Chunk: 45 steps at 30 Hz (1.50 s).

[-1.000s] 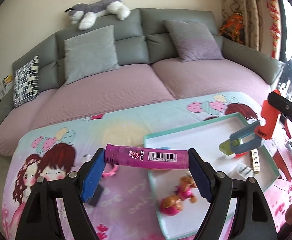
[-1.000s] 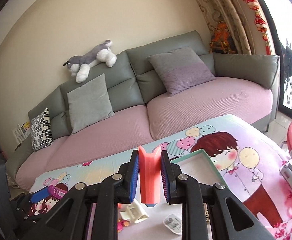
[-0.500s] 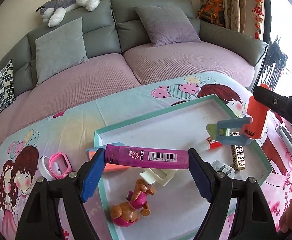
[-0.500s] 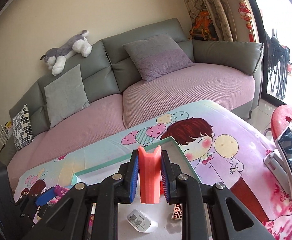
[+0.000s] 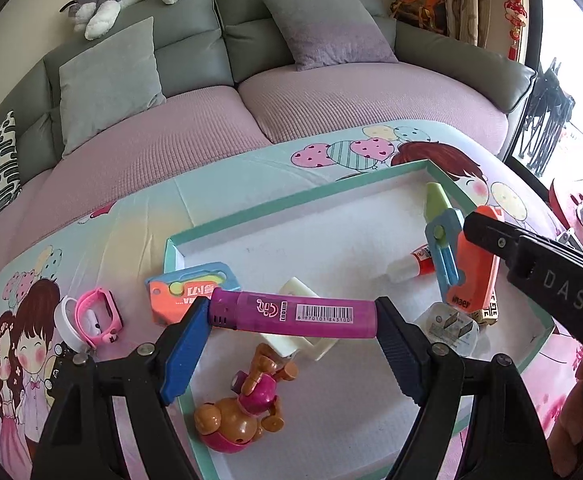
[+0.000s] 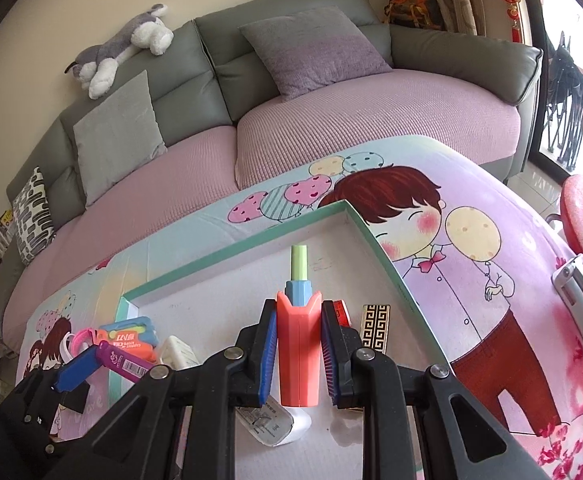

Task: Organize rigid objects
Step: 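Lower the tube and case into the tray and open both tools, then move both tools back toward the black charger and watches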

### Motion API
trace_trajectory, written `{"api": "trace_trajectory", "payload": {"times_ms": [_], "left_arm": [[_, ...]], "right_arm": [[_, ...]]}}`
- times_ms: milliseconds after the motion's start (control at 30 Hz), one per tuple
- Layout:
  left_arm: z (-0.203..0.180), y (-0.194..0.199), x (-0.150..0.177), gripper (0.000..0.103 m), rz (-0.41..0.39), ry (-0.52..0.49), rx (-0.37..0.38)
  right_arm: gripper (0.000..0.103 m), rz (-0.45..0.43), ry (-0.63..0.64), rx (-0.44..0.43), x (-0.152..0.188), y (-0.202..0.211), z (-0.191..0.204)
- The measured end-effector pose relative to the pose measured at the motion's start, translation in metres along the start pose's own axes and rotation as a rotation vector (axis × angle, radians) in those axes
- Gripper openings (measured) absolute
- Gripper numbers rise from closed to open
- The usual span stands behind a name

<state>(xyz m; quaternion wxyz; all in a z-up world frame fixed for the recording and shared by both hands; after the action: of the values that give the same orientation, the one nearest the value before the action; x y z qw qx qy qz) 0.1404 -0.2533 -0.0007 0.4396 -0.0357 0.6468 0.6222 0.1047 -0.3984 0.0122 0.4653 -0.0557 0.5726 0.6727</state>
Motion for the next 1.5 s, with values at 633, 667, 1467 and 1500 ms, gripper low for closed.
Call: {"api": "trace_trajectory", "payload": {"times_ms": [633, 667, 1467, 1500], "left_arm": [[0.014, 0.003, 0.004, 0.086, 0.028, 0.035, -0.043], [0.016, 0.004, 0.004, 0.087, 0.027, 0.042, -0.049], [0.142, 0.024, 0.043, 0.103, 0.022, 0.483, -0.294], [0.147, 0.026, 0.045, 0.103, 0.017, 0.505, -0.306]], "right_arm": [[0.046, 0.028, 0.047, 0.054, 0.004, -0.006, 0.004], [0.048, 0.023, 0.049, 0.055, 0.003, -0.005, 0.004], [0.103, 0.004, 0.117, 0.075, 0.007, -0.009, 0.017], [0.103, -0.001, 0.119, 0.076, 0.007, -0.009, 0.017]]}}
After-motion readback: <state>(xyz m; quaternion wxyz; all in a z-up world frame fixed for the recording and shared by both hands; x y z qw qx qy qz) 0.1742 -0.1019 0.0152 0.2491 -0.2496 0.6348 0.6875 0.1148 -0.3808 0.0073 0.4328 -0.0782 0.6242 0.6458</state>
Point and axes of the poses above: each gripper's, at about its wrist camera, not at the fingertips, and y roughly against the way its jaws point, z to its left, x to its underside, the point moved 5 cm from there along -y, roughly the way its jaws point, and after that the axes turned 7 degrees about -y, right-handed, at the moved point
